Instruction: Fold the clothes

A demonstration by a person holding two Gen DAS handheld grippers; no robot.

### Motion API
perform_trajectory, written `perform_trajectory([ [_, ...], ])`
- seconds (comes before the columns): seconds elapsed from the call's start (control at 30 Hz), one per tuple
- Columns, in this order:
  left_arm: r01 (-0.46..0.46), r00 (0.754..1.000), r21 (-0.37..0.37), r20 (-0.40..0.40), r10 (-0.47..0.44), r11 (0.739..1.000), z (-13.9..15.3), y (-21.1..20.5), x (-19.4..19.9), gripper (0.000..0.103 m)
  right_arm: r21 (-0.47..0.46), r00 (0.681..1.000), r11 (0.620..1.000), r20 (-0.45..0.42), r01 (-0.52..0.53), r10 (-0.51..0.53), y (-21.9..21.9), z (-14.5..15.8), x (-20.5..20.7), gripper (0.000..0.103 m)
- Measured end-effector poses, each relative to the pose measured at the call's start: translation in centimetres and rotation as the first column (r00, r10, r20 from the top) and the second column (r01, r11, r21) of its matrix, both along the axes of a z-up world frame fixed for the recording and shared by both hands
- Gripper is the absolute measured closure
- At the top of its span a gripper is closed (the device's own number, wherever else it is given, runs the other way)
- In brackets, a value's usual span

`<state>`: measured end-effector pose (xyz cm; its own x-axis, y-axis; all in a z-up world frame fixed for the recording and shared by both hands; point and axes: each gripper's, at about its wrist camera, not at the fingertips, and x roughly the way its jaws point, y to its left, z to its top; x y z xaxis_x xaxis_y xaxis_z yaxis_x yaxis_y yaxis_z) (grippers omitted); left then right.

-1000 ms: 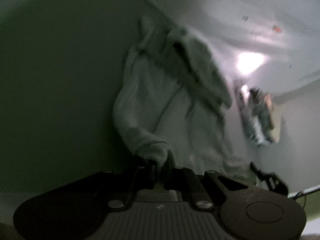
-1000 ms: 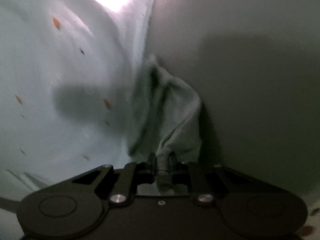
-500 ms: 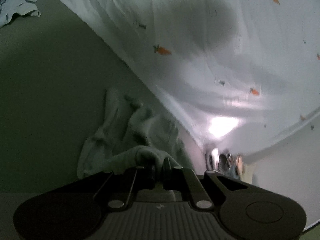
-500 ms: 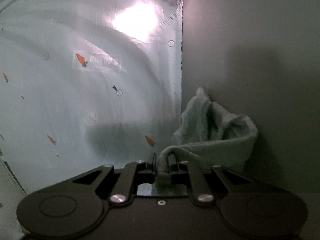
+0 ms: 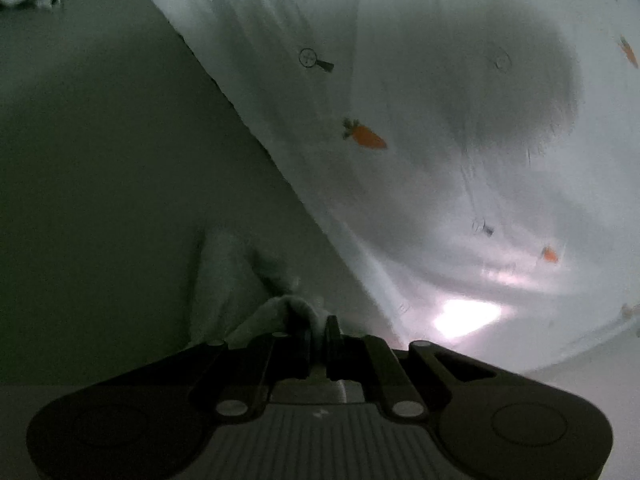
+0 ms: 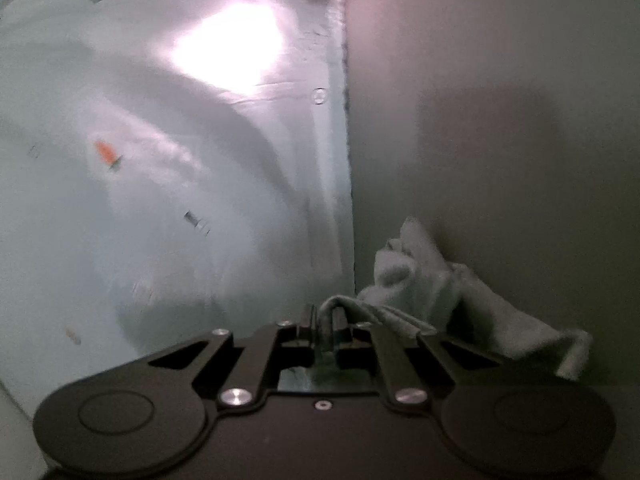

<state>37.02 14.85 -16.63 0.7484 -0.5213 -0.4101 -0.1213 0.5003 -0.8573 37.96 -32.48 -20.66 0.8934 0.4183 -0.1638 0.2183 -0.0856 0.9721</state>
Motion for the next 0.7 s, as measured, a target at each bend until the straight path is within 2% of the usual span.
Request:
perform_trajectory([
  [0.07,-0.003,1.000,-0.011,0.008,0.003,1.000,-0.3,-0.5,1.8,0.096,-0.005,1.000,1.000,-0.008,0.000,0.000,-0.3,-0.1,2.3,0.095],
  [0.17,-0.013,0.999,0.025,-0.047,0.014,1.000,-1.5,-1.5,4.1,0.095,-0.024,0.999,0.999,-0.046,-0.024,0.023,-0.7,-0.7,5.1,0.091],
  [0.23,-0.018,0.995,0.051,-0.099,0.023,0.999,-2.2,-1.9,4.9,0.086,-0.031,0.996,0.998,-0.079,-0.046,0.043,-0.7,-1.0,6.1,0.085],
  [0.27,-0.026,0.994,0.049,-0.109,0.031,0.998,-2.3,-1.8,4.9,0.082,-0.031,0.996,0.998,-0.082,-0.049,0.046,-0.8,-0.9,6.3,0.078],
  [0.3,-0.036,0.993,0.043,-0.112,0.041,0.998,-2.4,-1.7,4.8,0.075,-0.030,0.996,0.998,-0.073,-0.046,0.044,-0.9,-0.7,6.0,0.073],
  [0.4,-0.102,0.993,0.009,-0.065,0.102,0.995,-1.6,-0.6,3.4,0.059,-0.027,1.000,1.000,-0.027,-0.008,0.007,-1.5,0.0,4.6,0.061],
  [0.5,-0.146,0.989,0.021,-0.015,0.146,0.989,0.1,0.5,1.8,0.054,-0.048,1.000,0.999,0.005,0.022,-0.022,-2.2,0.8,2.5,0.062],
  [0.57,-0.151,0.989,0.066,0.007,0.151,0.986,1.1,0.7,1.0,0.052,-0.094,1.000,0.995,0.011,0.022,-0.021,-2.4,1.4,1.4,0.066],
  [0.6,-0.150,0.989,0.099,0.013,0.150,0.984,1.5,0.6,0.6,0.047,-0.121,1.000,0.993,0.006,0.011,-0.011,-2.3,1.6,0.9,0.067],
  [0.63,-0.144,0.990,0.145,0.014,0.144,0.979,1.8,0.4,0.2,0.041,-0.155,1.000,0.988,-0.003,-0.001,0.001,-2.2,1.8,0.5,0.067],
  [0.7,-0.119,0.992,0.245,0.001,0.123,0.962,2.0,-0.4,-0.4,0.037,-0.233,0.999,0.972,-0.033,-0.031,0.025,-1.8,2.1,0.1,0.067],
])
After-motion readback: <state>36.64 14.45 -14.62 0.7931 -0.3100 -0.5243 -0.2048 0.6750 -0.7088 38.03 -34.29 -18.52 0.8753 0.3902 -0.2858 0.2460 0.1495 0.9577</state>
